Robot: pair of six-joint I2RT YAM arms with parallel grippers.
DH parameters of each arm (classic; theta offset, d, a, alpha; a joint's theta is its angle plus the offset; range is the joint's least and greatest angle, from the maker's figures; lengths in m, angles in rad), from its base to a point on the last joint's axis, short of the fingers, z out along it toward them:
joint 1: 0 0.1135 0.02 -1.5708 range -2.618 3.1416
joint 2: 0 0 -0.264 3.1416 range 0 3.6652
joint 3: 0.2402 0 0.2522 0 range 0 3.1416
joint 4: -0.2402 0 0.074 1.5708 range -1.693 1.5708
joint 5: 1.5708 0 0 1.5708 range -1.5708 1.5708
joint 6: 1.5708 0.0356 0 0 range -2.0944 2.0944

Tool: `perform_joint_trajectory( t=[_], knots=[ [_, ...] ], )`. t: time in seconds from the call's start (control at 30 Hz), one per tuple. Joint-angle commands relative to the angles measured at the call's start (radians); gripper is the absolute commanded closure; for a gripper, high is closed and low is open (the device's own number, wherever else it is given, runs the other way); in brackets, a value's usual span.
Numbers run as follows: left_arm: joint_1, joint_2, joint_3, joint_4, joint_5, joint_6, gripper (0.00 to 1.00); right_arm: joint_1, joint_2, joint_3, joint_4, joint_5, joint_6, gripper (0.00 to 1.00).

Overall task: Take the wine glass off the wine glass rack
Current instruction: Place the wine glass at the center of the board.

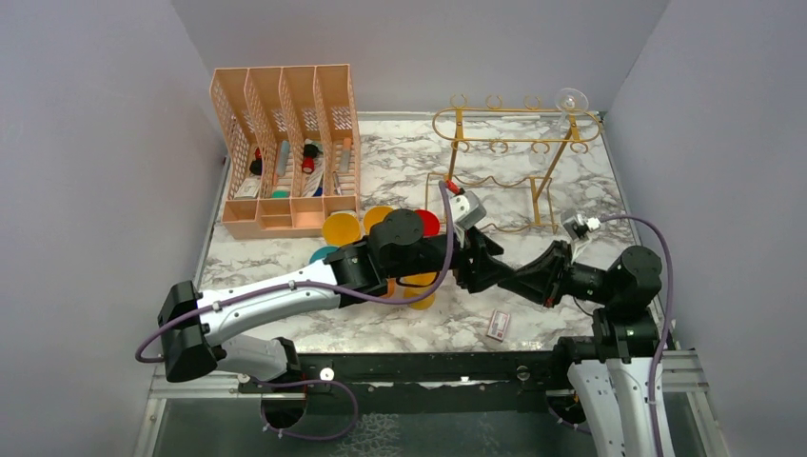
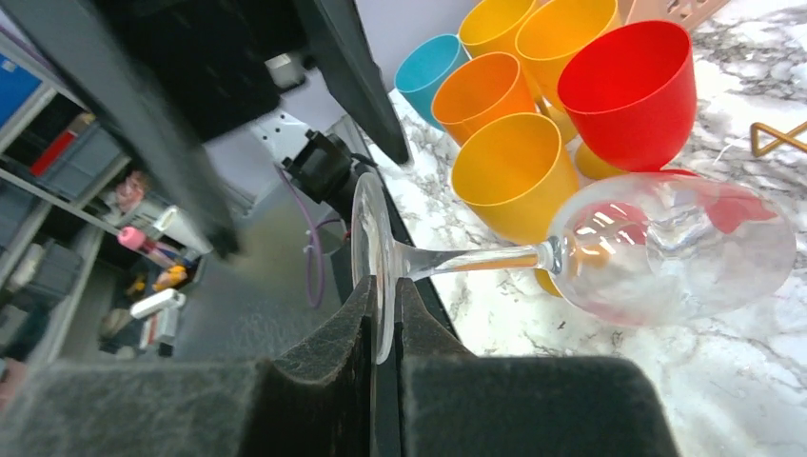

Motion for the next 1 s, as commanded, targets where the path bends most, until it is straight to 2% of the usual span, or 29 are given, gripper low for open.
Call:
perform_joint_trajectory(
  t=[0.0, 0.03, 0.13, 0.2, 0.33, 0.43, 0.67, 0.77, 0.97],
  knots=[
    [0.017, -0.026, 0.087, -0.012, 0.040, 0.014, 0.39, 0.008, -0.066, -0.048, 0.170, -0.062, -0.108, 0.99],
    [0.032, -0.029, 0.098, -0.036, 0.047, 0.013, 0.38, 0.008, -0.087, -0.060, 0.173, -0.079, -0.133, 0.99],
    [0.066, -0.047, 0.118, -0.095, 0.061, -0.001, 0.23, 0.008, -0.168, -0.099, 0.211, -0.109, -0.141, 0.99],
    [0.110, -0.058, 0.113, -0.116, 0.075, -0.031, 0.20, 0.008, -0.234, -0.113, 0.240, -0.109, -0.144, 0.99],
    [0.216, -0.098, 0.066, -0.116, 0.118, -0.106, 0.18, 0.008, -0.353, -0.146, 0.311, -0.132, -0.121, 0.99],
    [0.265, -0.113, 0.042, -0.091, 0.172, -0.154, 0.17, 0.008, -0.381, -0.167, 0.357, -0.166, -0.100, 0.99],
    [0.273, -0.079, 0.083, -0.168, 0.226, -0.143, 0.13, 0.008, -0.385, -0.175, 0.377, -0.213, -0.134, 0.99],
    [0.303, -0.065, 0.100, -0.186, 0.273, -0.123, 0.07, 0.008, -0.386, -0.176, 0.385, -0.227, -0.136, 0.99],
    [0.416, 0.044, 0.163, -0.225, 0.556, -0.114, 0.09, 0.008, -0.385, -0.175, 0.390, -0.235, -0.136, 0.99]
  ],
)
